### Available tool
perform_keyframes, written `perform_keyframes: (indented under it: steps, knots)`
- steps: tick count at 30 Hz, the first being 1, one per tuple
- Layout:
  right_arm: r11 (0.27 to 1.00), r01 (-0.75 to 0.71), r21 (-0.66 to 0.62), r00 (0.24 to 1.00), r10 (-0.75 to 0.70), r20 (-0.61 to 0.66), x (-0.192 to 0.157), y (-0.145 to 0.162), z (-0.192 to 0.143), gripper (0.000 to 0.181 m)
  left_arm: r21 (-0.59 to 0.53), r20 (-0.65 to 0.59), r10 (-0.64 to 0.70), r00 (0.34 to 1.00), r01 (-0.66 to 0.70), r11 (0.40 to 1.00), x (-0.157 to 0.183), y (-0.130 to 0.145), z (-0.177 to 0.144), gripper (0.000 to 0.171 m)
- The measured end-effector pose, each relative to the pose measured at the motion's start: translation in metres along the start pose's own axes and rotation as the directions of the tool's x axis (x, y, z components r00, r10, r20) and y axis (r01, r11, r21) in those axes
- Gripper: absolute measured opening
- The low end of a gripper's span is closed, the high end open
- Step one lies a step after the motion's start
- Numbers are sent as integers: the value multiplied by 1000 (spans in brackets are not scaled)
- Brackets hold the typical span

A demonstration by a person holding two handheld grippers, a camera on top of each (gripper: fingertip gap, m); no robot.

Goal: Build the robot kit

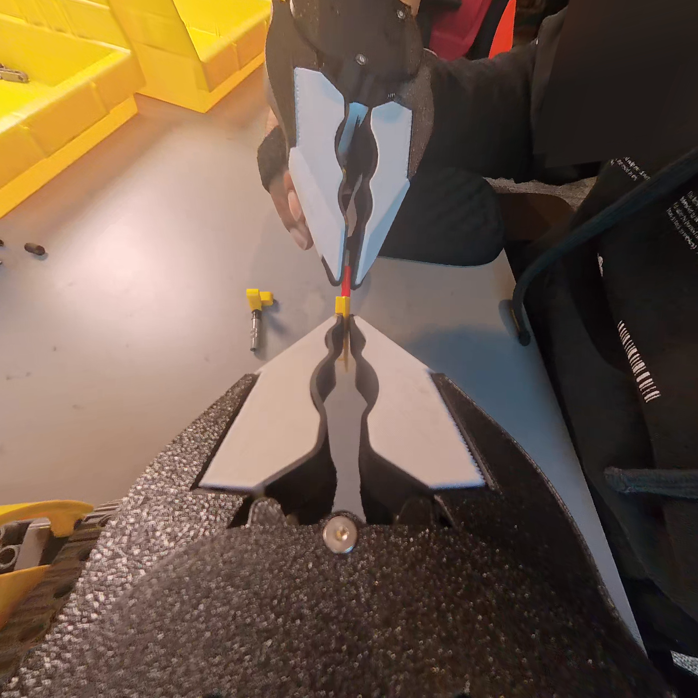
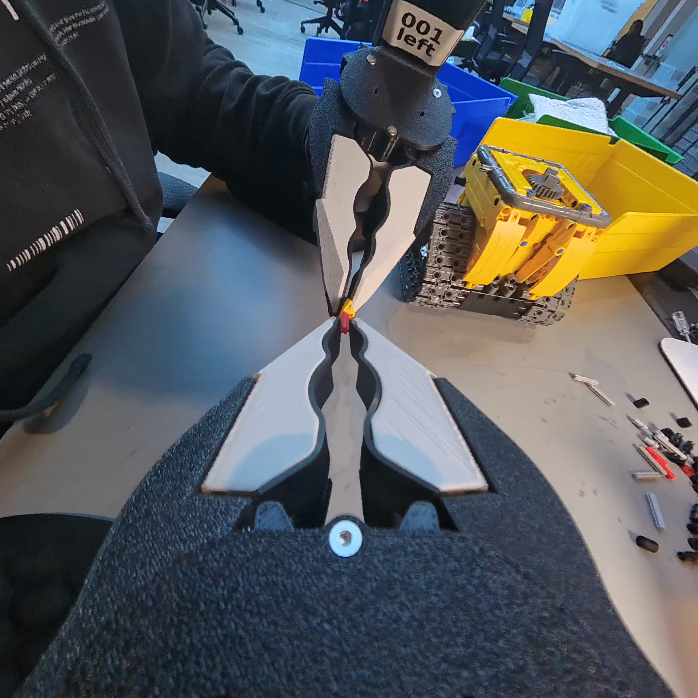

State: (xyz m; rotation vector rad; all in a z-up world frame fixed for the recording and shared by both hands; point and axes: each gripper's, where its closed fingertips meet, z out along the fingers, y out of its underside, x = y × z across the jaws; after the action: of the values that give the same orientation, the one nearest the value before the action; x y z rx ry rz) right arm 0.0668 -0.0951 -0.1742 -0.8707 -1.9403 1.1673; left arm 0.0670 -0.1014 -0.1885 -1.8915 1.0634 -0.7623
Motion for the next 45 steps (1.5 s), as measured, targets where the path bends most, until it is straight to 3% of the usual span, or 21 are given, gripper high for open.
perform_keyframes:
  steps: [13,20,28,35,45]
  knots:
    - [993,78,-83,997,-78,1,-6,9,3,4,-37,-21,-4,1000,3,999,3,7,3,1]
    - [991,-57,-117,997,51,-54,9,16,5,4,-76,125,107,986,-98,992,-12,10,3,1]
    - [968,-179,-175,983,168,-76,14,27,8,4,-184,258,289,922,-246,951,-23,16,8,1]
    - [966,-225,-127,972,214,-94,18,20,6,3,-157,310,327,893,-291,944,-26,9,5,0]
    - [958,-287,-18,957,287,-40,17,-2,-2,3,-12,295,284,912,-294,956,-17,-10,-2,0]
